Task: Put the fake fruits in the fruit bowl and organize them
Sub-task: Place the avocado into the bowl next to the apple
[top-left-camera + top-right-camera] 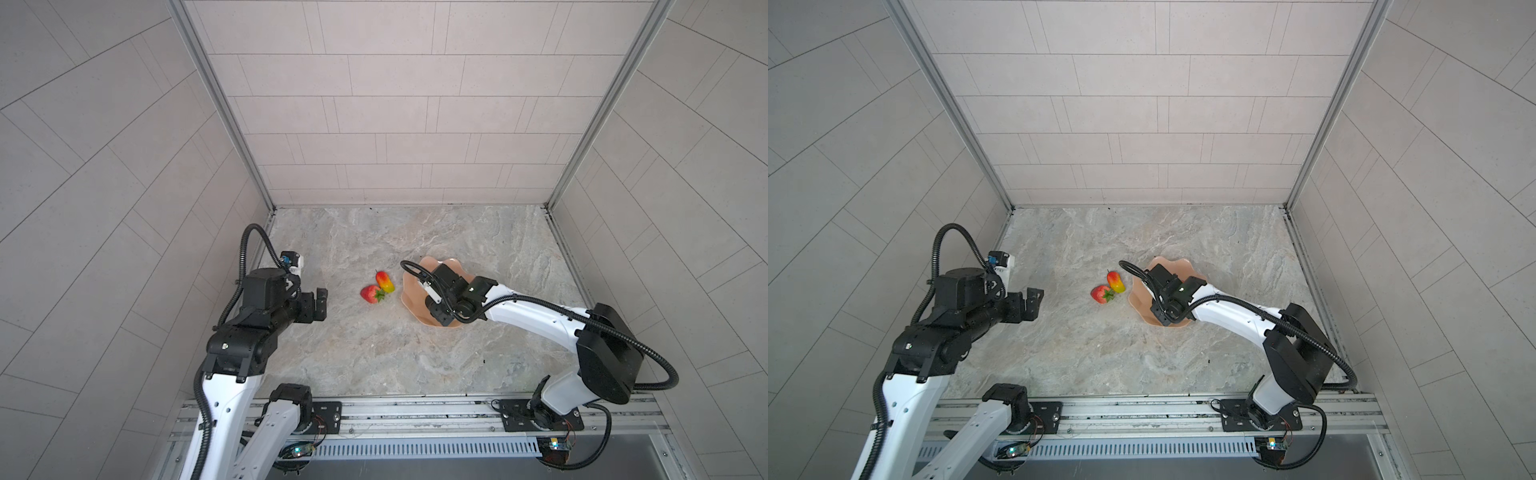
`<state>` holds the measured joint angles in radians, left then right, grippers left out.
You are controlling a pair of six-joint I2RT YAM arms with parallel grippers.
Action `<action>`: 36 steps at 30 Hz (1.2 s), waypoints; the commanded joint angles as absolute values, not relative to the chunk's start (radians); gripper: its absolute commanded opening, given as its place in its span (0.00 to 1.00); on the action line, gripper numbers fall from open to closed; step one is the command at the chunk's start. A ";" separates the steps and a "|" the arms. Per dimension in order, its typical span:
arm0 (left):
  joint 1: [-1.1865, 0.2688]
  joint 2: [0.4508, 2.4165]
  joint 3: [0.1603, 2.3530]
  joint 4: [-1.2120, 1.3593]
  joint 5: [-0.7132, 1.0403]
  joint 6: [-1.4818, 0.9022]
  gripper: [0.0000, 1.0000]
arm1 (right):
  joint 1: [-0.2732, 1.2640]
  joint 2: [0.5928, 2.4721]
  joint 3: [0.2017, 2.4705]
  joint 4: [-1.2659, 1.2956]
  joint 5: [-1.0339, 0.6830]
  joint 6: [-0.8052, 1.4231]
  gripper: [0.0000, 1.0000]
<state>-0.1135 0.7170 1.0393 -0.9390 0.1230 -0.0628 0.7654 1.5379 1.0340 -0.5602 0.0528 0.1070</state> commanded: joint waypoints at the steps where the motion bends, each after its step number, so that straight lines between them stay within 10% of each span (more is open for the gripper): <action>1: -0.113 0.714 1.040 -0.931 0.132 -0.070 1.00 | 0.758 1.497 1.022 -0.515 0.042 0.104 0.16; 36: -0.112 0.715 1.042 -0.931 0.138 -0.071 1.00 | 0.745 1.541 1.101 -0.574 0.045 0.092 0.57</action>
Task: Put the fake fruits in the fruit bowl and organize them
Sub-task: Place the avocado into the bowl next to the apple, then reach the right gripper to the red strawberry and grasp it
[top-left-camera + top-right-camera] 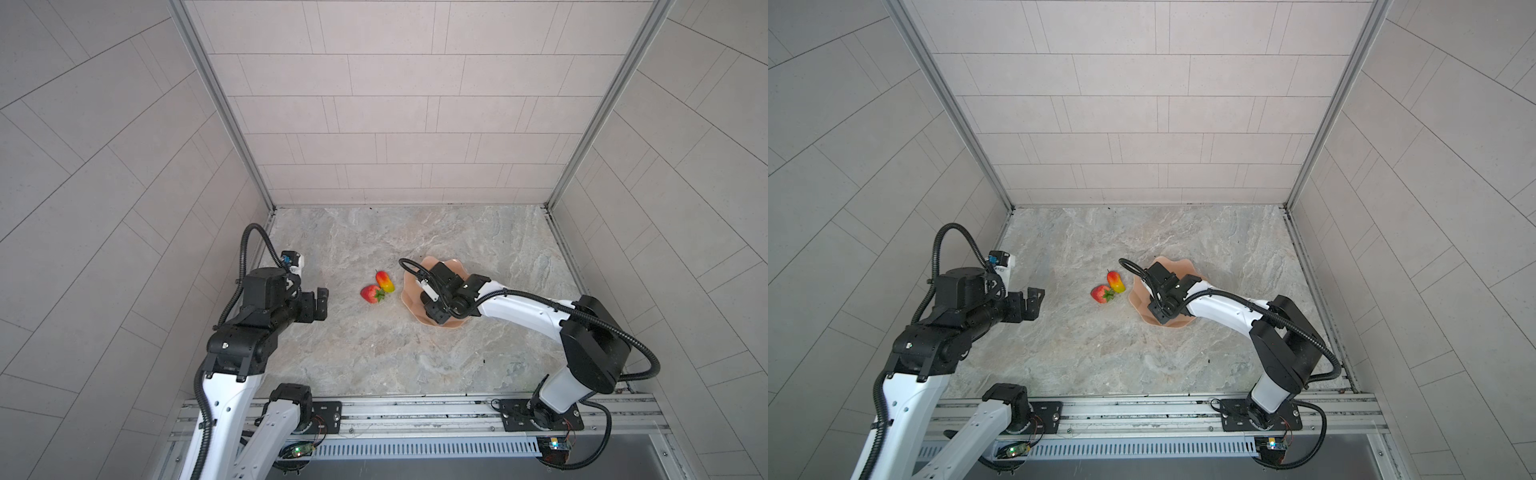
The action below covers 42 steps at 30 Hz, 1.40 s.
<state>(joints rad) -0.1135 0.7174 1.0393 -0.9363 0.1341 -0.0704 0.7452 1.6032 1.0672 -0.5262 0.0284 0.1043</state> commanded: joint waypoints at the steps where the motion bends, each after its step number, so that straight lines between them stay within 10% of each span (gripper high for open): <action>1: -0.112 0.715 1.043 -0.931 0.138 -0.072 1.00 | 0.748 1.528 1.110 -0.582 0.043 0.092 0.58; 10: -0.113 0.715 1.040 -0.931 0.133 -0.071 1.00 | 0.808 1.523 1.211 -0.521 -0.046 0.105 0.74; 21: -0.113 0.711 1.048 -0.938 0.132 -0.075 1.00 | 0.889 1.947 1.614 -0.528 -0.055 0.083 0.93; 42: -0.112 0.714 1.034 -0.927 0.135 -0.066 1.00 | 0.884 2.298 1.887 -0.570 -0.091 0.072 0.68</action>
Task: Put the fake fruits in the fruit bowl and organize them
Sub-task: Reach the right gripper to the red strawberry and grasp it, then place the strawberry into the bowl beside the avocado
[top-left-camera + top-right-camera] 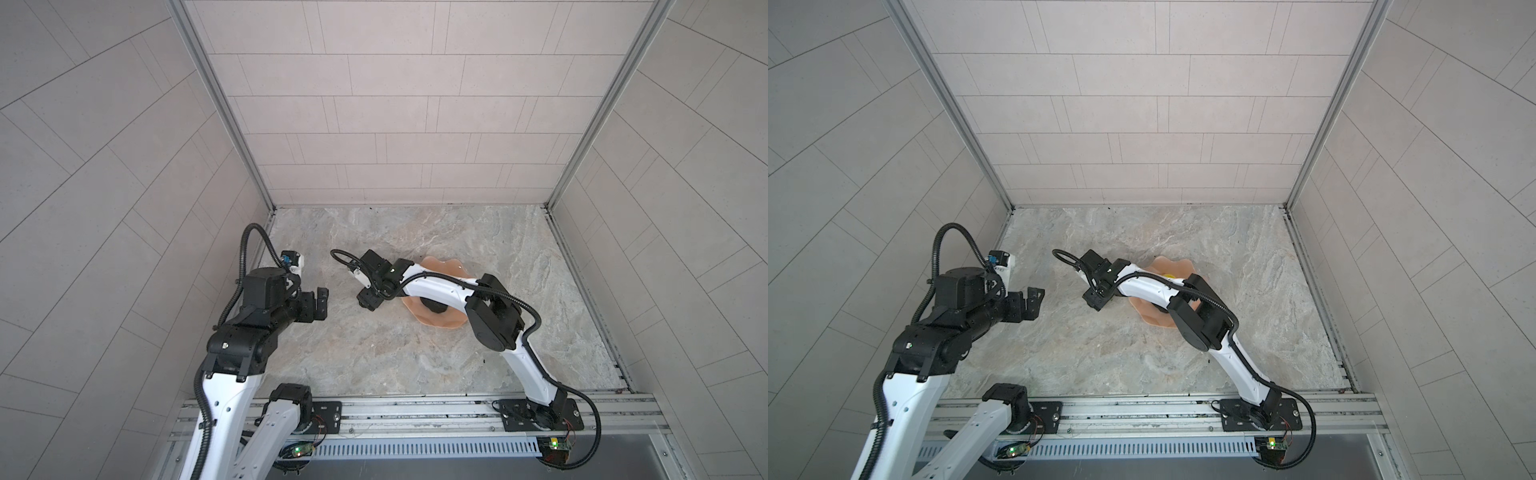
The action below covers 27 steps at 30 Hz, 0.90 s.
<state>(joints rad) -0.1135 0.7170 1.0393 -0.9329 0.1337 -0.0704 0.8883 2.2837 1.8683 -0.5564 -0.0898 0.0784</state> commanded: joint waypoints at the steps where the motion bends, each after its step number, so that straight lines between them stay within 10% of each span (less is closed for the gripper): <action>1: -0.113 0.714 1.034 -0.927 0.135 -0.066 1.00 | 0.882 2.302 1.888 -0.567 -0.092 0.073 0.65; 15: -0.111 0.716 1.037 -0.931 0.135 -0.064 1.00 | 0.884 2.175 1.841 -0.591 -0.075 0.062 0.17; 27: -0.113 0.706 1.036 -0.930 0.134 -0.060 1.00 | 0.882 1.785 1.524 -0.577 0.056 0.072 0.15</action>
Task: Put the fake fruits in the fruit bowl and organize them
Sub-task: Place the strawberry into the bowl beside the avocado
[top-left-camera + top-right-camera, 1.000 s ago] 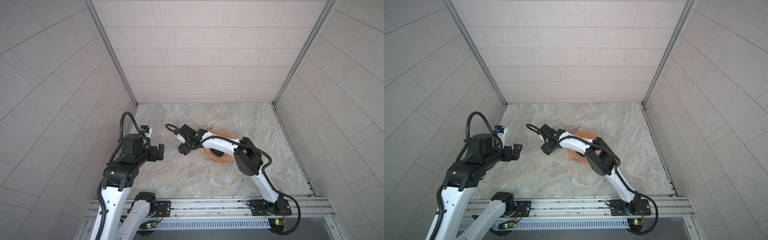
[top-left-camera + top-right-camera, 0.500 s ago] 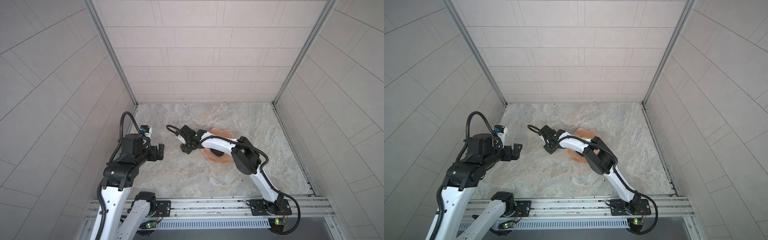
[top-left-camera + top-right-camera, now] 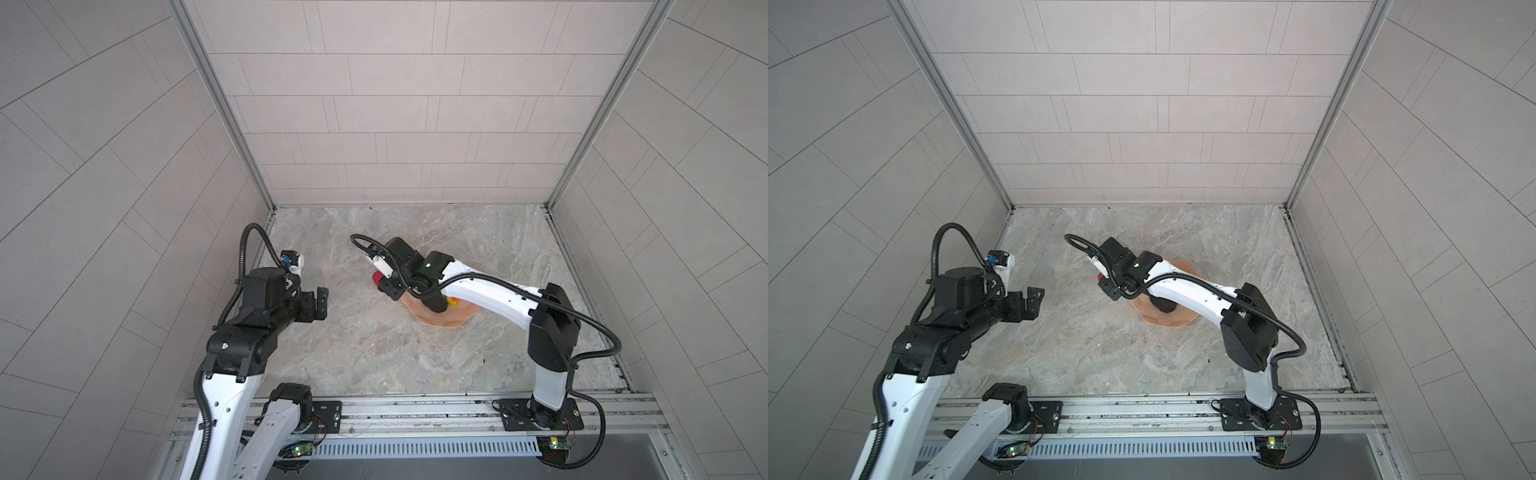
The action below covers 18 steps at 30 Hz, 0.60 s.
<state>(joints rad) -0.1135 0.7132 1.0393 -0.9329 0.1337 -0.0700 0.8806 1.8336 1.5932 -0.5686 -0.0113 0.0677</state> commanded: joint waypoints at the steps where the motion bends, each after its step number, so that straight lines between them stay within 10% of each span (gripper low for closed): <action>1: -0.113 0.707 1.035 -0.928 0.133 -0.061 1.00 | 0.881 1.767 1.499 -0.573 0.069 0.079 0.15; 18: -0.112 0.707 1.012 -0.911 0.135 -0.061 1.00 | 0.816 1.748 1.298 -0.512 0.172 0.144 0.15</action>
